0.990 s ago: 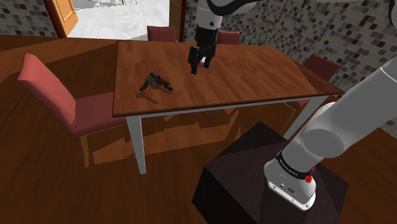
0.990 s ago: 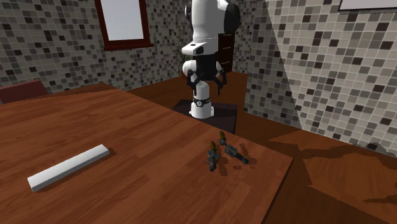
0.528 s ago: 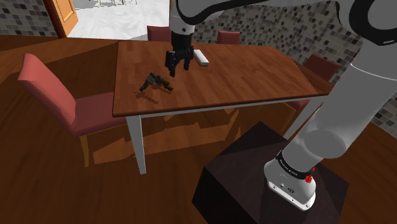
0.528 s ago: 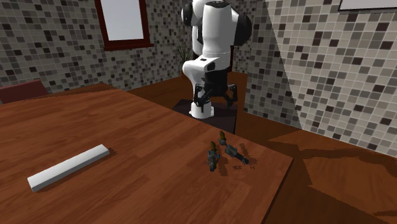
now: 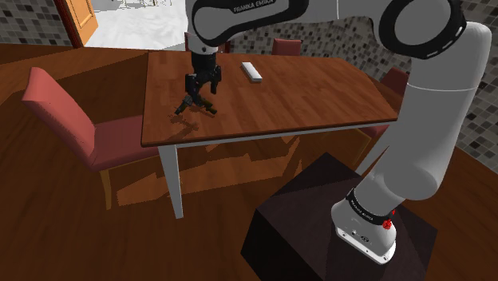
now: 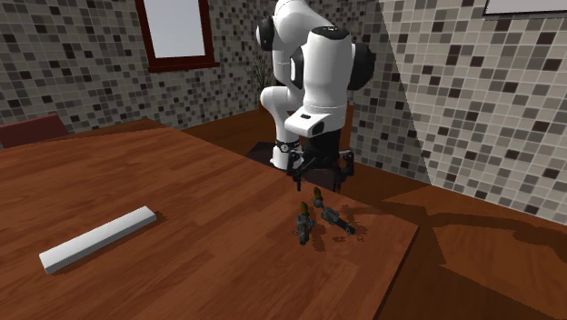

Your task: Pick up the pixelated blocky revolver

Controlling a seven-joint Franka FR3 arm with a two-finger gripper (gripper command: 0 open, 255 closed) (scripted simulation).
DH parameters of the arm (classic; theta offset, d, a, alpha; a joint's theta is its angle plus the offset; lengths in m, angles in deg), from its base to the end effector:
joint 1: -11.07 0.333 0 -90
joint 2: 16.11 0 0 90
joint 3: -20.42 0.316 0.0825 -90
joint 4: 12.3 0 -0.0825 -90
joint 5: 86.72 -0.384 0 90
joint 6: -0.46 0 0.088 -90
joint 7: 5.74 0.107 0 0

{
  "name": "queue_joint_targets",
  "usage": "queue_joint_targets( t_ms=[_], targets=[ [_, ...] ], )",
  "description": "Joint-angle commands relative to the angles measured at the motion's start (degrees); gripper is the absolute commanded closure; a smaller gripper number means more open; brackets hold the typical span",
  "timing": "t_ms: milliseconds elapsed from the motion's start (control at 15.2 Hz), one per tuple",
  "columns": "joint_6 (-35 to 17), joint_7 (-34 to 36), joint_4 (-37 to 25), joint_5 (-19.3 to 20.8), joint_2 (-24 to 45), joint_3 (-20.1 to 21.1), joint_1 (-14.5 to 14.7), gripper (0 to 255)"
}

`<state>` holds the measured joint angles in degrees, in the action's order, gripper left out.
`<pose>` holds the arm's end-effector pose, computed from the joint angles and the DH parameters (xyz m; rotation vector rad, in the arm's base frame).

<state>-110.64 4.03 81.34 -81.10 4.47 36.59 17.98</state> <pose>0.6110 0.2323 0.4137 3.1118 0.3978 -0.0626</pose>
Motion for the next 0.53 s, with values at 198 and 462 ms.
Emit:
queue_joint_targets(
  t_ms=[198,462],
  targets=[
    [-3.0,0.5,1.2,0.7,1.9,-0.2,0.3,0],
    [-4.0,0.6,1.7,0.8,2.4,-0.3,0.4,255]
  ],
)
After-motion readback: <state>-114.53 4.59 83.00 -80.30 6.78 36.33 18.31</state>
